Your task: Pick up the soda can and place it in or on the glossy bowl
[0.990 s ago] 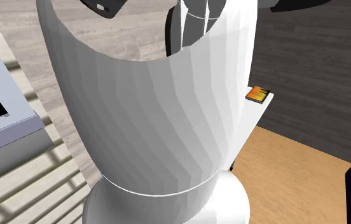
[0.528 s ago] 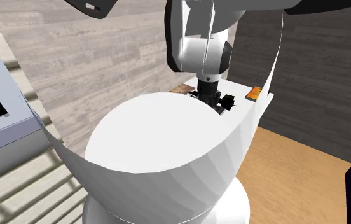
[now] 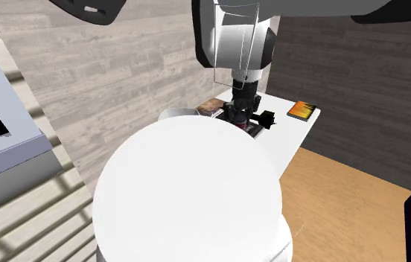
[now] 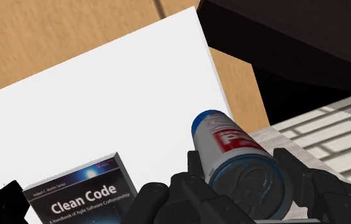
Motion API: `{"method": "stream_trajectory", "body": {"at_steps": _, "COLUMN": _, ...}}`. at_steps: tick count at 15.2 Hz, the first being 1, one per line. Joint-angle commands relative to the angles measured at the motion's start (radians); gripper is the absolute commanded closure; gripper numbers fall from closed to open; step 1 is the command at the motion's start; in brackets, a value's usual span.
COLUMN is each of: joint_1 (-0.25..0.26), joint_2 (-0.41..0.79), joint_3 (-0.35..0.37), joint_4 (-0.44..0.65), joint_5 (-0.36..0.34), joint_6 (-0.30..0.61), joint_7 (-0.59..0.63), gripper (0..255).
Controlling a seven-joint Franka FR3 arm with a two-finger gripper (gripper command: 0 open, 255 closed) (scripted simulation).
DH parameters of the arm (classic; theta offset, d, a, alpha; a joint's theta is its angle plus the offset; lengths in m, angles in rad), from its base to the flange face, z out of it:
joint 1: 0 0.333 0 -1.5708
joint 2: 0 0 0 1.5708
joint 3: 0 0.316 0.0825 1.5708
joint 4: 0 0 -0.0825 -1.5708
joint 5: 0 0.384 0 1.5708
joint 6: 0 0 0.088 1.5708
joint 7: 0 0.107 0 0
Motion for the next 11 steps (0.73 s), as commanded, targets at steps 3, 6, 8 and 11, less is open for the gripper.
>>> {"method": "stream_trajectory", "body": {"at_steps": 3, "joint_1": -0.001, "joint_2": -0.028, "joint_3": 0.006, "joint_4": 0.032, "joint_5": -0.005, "joint_6": -0.060, "joint_7": 0.005, "gripper": 255}}
{"method": "stream_trajectory", "body": {"at_steps": 6, "joint_1": -0.001, "joint_2": -0.045, "joint_3": 0.011, "joint_4": 0.059, "joint_5": -0.007, "joint_6": -0.103, "joint_7": 0.008, "gripper": 255}}
{"method": "stream_trajectory", "body": {"at_steps": 8, "joint_1": 0.011, "joint_2": -0.025, "joint_3": 0.023, "joint_4": 0.084, "joint_5": 0.005, "joint_6": -0.109, "joint_7": 0.023, "gripper": 255}}
{"method": "stream_trajectory", "body": {"at_steps": 11, "joint_1": 0.044, "joint_2": 0.043, "joint_3": 0.054, "joint_4": 0.160, "joint_5": 0.036, "joint_6": -0.121, "joint_7": 0.067, "gripper": 255}}
